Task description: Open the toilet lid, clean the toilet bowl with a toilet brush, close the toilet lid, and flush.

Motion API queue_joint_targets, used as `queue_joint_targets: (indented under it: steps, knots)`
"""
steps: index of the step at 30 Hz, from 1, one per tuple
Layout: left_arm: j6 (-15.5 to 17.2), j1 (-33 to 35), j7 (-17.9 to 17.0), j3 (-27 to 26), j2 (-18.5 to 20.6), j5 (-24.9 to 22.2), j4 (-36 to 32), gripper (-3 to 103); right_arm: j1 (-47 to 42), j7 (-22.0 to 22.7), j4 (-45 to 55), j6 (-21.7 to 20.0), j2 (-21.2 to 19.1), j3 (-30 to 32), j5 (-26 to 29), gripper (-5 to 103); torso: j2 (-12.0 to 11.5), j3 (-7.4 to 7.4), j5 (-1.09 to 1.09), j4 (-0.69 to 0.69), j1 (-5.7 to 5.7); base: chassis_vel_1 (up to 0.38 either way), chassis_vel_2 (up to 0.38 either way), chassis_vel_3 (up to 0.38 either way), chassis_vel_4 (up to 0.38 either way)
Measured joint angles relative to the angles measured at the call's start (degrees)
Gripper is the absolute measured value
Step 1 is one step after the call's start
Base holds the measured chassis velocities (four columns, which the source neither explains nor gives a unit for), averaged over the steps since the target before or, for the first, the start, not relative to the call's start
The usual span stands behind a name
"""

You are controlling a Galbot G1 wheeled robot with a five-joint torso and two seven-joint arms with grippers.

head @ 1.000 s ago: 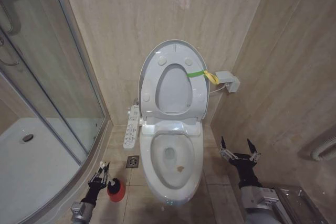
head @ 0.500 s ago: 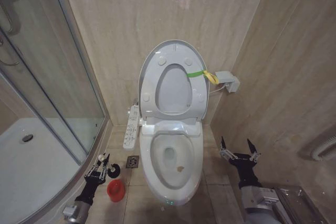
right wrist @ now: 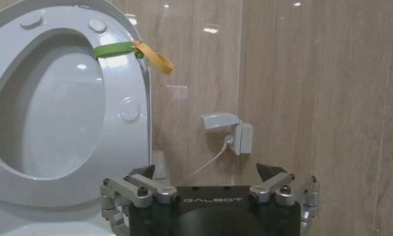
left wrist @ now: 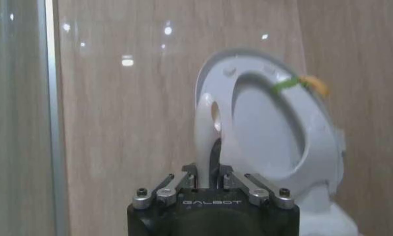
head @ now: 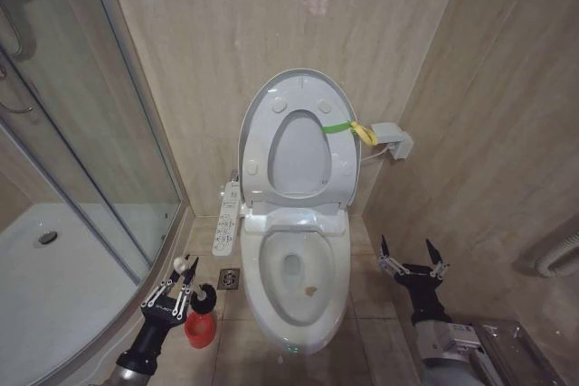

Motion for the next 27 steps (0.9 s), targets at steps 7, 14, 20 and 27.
queue_joint_targets:
  steps: [7, 14, 20, 27]
  knots:
    - [2.0, 0.4, 0.2, 0.3, 1.5, -2.4, -6.4, 19, 0.0, 0.0, 0.0, 0.0, 0.0, 0.0, 0.0, 100, 0.0, 0.00, 0.00, 0.00, 0.01, 0.000, 0.000, 0.000, 0.000]
    - [4.9, -5.7, 0.4, -0.1, 8.7, -11.0, -6.1, 19, 0.0, 0.0, 0.0, 0.0, 0.0, 0.0, 0.0, 100, 0.0, 0.00, 0.00, -0.01, 0.01, 0.000, 0.000, 0.000, 0.000]
    - [5.4, -12.9, 0.5, 1.3, 14.0, -14.6, -0.7, 19, 0.0, 0.0, 0.0, 0.0, 0.0, 0.0, 0.0, 100, 0.0, 0.01, -0.01, -0.02, 0.01, 0.000, 0.000, 0.000, 0.000]
    - [5.8, -22.3, 1.4, 8.8, 18.8, -19.9, 5.5, 19, 0.0, 0.0, 0.0, 0.0, 0.0, 0.0, 0.0, 100, 0.0, 0.01, -0.01, 0.00, 0.01, 0.000, 0.000, 0.000, 0.000]
